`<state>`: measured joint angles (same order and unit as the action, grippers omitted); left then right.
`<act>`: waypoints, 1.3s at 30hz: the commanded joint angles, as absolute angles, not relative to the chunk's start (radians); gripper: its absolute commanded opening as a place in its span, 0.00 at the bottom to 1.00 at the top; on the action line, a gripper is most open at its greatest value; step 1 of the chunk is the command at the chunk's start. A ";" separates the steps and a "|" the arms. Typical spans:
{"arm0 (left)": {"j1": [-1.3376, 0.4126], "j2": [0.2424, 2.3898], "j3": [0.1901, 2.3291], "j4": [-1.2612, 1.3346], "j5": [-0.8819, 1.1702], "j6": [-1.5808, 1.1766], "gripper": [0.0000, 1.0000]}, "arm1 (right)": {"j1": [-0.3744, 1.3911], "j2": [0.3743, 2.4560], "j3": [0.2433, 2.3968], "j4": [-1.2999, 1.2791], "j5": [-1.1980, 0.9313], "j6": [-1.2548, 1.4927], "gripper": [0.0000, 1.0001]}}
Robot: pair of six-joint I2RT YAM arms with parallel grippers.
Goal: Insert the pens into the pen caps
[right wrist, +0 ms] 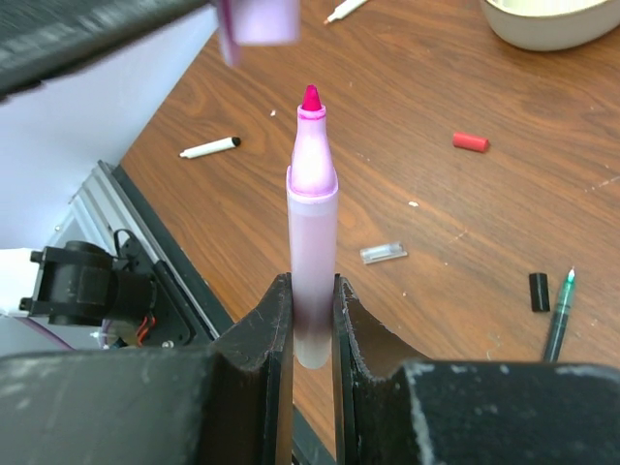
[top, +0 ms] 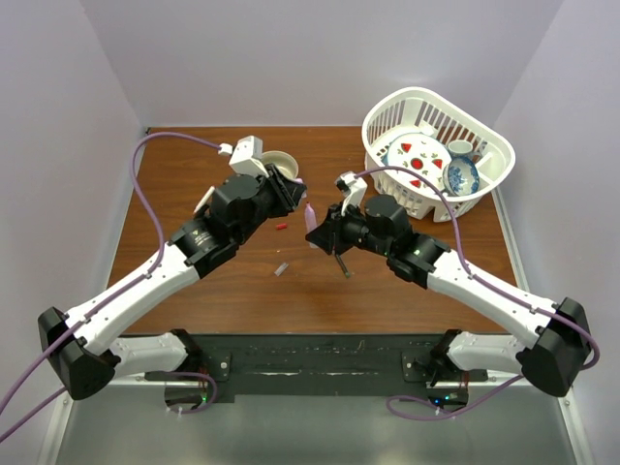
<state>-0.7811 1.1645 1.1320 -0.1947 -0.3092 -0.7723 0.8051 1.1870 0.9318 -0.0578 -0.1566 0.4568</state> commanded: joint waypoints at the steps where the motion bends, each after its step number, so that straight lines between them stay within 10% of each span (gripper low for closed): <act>1: -0.781 1.150 1.127 -0.133 -0.330 -0.759 0.00 | 0.810 1.190 0.986 -0.005 -0.189 0.466 0.00; 26: -0.784 1.203 1.120 -0.264 -0.117 -0.758 0.01 | 0.810 1.238 1.091 -0.037 -0.048 0.385 0.00; 33: -0.784 1.169 1.154 -0.314 -0.112 -0.707 0.80 | 0.810 1.171 1.042 0.041 -0.100 0.327 0.00; 39: -0.781 1.036 1.115 -0.177 -0.106 -0.603 0.90 | 0.810 1.100 0.986 0.069 -0.121 0.331 0.00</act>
<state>-0.7788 1.1591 1.1210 -0.2882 -0.1444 -0.7078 0.8104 1.1557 0.9970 -0.0395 -0.1013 0.3557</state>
